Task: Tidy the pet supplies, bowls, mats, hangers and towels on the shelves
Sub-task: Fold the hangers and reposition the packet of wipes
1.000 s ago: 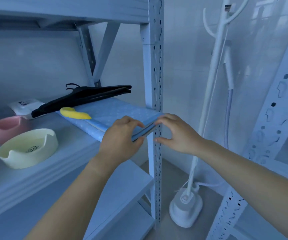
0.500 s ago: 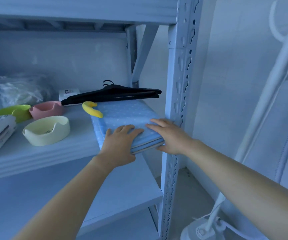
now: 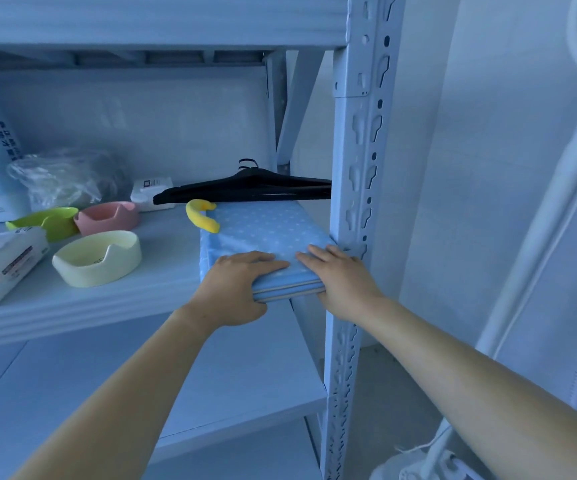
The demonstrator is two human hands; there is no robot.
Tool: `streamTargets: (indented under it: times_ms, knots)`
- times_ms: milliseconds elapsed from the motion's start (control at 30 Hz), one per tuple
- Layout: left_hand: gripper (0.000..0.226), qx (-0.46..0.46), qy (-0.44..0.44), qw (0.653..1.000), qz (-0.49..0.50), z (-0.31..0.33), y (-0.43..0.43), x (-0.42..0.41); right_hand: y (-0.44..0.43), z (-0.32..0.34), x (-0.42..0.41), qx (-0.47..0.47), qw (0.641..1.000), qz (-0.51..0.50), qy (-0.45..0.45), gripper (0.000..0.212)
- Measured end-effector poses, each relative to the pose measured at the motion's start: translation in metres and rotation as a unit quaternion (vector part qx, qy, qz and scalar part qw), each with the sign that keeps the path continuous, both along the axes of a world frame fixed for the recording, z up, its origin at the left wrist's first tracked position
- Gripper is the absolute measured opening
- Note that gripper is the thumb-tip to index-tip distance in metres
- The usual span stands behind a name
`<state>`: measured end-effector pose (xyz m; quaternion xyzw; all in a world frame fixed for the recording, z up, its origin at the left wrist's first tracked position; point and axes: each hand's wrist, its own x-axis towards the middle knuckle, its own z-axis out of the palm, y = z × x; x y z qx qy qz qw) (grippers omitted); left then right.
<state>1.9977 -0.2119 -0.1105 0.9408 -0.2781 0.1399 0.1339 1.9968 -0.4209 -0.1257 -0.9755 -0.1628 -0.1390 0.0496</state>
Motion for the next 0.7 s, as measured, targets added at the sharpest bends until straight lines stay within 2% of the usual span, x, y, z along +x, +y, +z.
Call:
streamTargets:
  times_ms: [200,300,467,567,700]
  knots:
    - [0.076,0.040,-0.012,0.999,0.016,-0.002,-0.002,-0.002,-0.007,0.001,0.000,-0.001,0.999,0.026,0.025,0.072]
    - [0.068,0.043,-0.017,0.999,0.015,-0.002,-0.001,-0.003,-0.016,0.006,-0.002,0.037,0.996,0.055,0.064,0.074]
    - [0.043,-0.113,0.027,0.993,0.006,0.008,0.006,0.002,-0.027,0.019,-0.004,0.147,0.980,0.076,0.107,0.059]
    - [0.034,-0.147,0.042,0.988,0.024,0.012,0.012,0.007,-0.025,0.022,0.000,0.180,0.978,0.066,0.077,0.049]
    - [0.027,-0.167,0.019,0.985,0.045,0.015,0.020,0.011,-0.015,0.027,0.012,0.213,0.974,0.072,0.035,0.041]
